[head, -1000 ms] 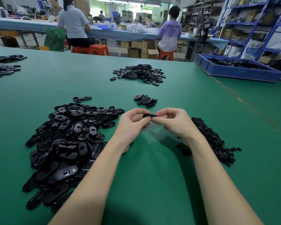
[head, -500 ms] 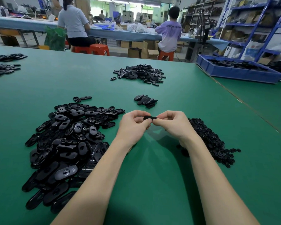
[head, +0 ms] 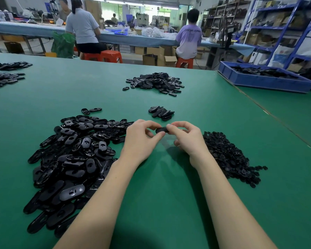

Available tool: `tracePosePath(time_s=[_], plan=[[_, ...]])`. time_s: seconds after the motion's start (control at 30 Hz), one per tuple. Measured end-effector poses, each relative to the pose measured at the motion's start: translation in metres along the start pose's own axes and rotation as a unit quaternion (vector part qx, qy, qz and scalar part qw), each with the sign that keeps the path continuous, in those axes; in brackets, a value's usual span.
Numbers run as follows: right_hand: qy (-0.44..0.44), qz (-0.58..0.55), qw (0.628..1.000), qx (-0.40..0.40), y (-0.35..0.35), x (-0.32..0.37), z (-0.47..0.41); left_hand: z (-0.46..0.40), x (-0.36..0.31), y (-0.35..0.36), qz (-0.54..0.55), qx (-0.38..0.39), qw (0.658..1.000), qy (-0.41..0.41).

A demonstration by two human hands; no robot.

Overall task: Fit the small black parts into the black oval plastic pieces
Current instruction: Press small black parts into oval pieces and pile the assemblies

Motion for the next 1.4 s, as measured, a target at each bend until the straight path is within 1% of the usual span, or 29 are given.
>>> tracePosePath(time_s=[0.13,0.2,0.27,0.33,0.5,0.67,0.93,1.17,1.27,1.4], plan=[[-0.014,0.032,0.998,-0.054,0.002,-0.009,-0.006,-0.012,0.001,0.002,-0.055,-0.013,0.998,-0.001],[-0.014,0.04,0.997,-0.063,0.002,-0.011,-0.008,-0.02,0.002,0.006,-0.073,-0.041,0.996,-0.024],[-0.013,0.045,0.997,-0.064,0.002,-0.011,-0.01,-0.033,0.0,0.013,-0.123,-0.07,0.989,-0.041],[-0.013,0.052,0.997,-0.061,0.003,-0.011,-0.011,-0.051,0.0,0.02,-0.169,-0.075,0.982,-0.049],[-0.008,0.064,0.996,-0.055,0.004,-0.014,-0.014,-0.097,0.007,0.038,-0.213,-0.018,0.975,-0.061],[-0.006,0.085,0.995,-0.056,0.004,-0.015,-0.016,-0.117,0.012,0.05,-0.259,0.03,0.964,-0.06],[-0.011,0.103,0.993,-0.052,0.005,-0.015,-0.017,-0.113,0.014,0.051,-0.262,0.031,0.963,-0.056],[-0.017,0.102,0.993,-0.051,0.005,-0.015,-0.017,-0.094,0.007,0.028,-0.224,-0.005,0.973,-0.046],[-0.017,0.104,0.993,-0.053,0.005,-0.014,-0.016,-0.08,0.011,0.004,-0.227,-0.028,0.971,-0.063],[-0.022,0.114,0.992,-0.056,0.005,-0.015,-0.013,-0.067,0.018,-0.032,-0.238,-0.003,0.965,-0.112]])
Point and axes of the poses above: each hand's wrist, its own z-axis away from the middle knuckle, its own y-axis out of the palm, x = y × z, the point moved 3 cm from there along -z, towards the middle knuckle, and after that the axes turned 7 degrees about y, right-handed, at the moved point
